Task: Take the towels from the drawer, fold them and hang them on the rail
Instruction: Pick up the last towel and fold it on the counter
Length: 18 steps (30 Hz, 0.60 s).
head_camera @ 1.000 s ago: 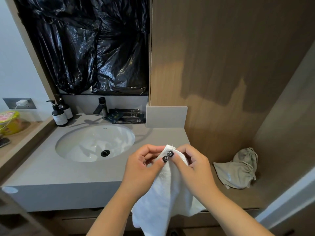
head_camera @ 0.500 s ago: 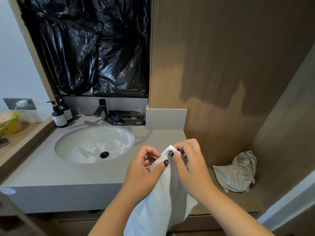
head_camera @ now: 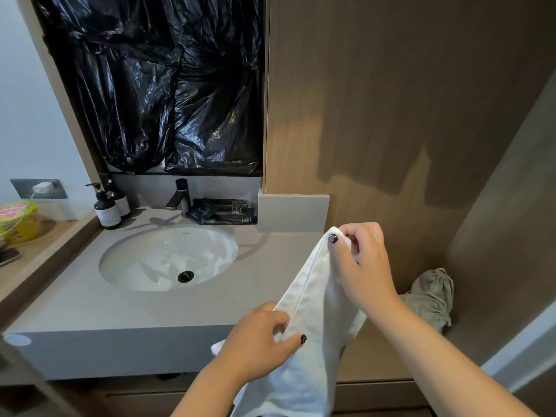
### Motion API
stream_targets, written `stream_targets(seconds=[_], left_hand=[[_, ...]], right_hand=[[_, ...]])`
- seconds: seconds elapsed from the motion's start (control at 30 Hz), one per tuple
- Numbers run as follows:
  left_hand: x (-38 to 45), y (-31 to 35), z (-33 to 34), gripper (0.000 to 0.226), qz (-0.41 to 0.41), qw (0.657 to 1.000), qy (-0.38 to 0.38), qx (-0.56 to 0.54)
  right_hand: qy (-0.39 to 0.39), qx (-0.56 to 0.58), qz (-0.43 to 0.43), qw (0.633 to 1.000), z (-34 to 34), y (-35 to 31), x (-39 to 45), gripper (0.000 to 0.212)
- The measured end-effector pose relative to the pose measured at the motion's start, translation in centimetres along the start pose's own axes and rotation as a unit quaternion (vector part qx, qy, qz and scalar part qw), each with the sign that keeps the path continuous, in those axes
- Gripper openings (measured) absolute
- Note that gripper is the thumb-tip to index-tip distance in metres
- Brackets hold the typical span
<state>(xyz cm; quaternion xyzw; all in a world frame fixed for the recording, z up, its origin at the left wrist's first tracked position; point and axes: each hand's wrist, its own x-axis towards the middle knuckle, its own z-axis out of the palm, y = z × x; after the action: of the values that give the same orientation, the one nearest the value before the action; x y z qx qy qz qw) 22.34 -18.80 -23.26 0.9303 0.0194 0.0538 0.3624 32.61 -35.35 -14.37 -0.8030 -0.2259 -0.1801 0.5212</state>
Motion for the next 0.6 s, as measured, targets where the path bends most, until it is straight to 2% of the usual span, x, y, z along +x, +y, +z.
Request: stream_targets(seconds=[0.27,0.43,0.6], left_hand=[[0.1,-2.3,-0.6,0.039,-0.024,0.992,0.033,0.122],[-0.3,-4.4,-2.2,0.042,0.005,0.982,0.009,0.188],[-0.4,-5.9,-3.7,0.035,0.015,0.975,-0.013,0.22]], right_hand=[[0.051,-0.018,0.083,0.995,-3.0,4.8,1.9,0.013],[0.074,-0.02,0.122,0.99,-4.5,7.4,2.0,0.013],[0.083,-0.026,0.139,0.986,-5.4,9.1,1.8,0.013]])
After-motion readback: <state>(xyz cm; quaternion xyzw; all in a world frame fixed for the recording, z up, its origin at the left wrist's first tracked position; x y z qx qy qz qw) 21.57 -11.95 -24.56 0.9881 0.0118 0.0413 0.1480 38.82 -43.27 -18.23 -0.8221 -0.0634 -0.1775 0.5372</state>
